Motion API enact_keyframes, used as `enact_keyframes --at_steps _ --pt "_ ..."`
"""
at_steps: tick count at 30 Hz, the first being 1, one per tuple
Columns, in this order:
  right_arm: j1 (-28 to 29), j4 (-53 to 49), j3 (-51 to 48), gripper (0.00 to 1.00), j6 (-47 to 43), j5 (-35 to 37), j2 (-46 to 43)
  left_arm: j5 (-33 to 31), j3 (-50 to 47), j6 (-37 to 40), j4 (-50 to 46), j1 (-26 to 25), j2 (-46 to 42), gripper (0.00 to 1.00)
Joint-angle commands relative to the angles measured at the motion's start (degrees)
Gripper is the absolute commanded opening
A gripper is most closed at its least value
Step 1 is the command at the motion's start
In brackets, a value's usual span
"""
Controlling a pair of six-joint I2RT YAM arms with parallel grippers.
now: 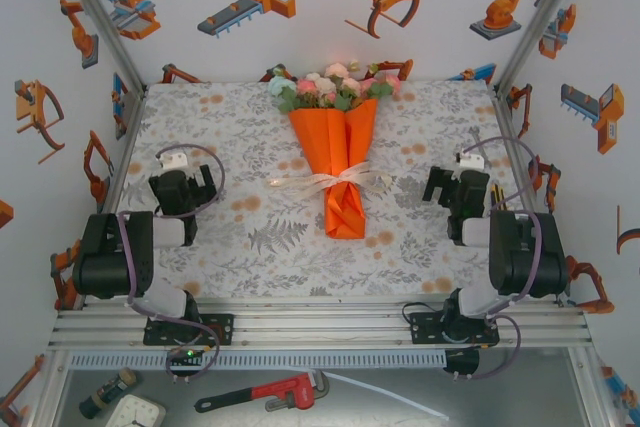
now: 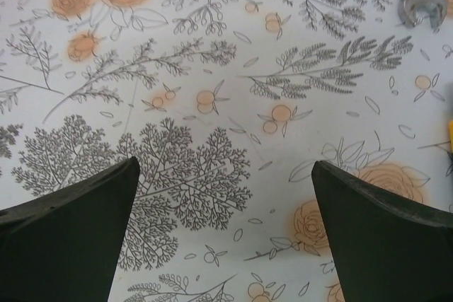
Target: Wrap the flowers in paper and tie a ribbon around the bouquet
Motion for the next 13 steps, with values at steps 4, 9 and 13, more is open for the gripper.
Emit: enact_keyframes --at_steps 4,9,13 --pt "0.30 4.30 0.37 0.99 -1.45 -2.16 0.33 0.74 0.79 1.31 1.85 -0.68 -0.07 0.97" --pt "0.46 2.90 1.08 0.99 -1.90 -2.43 0.41 0.74 0.79 1.37 1.95 -0.67 -0.11 0.97" --pt "0.47 4.09 0.08 0.99 -1.69 -2.08 0.22 0.74 0.79 1.39 2.00 -0.68 -0.12 0.97"
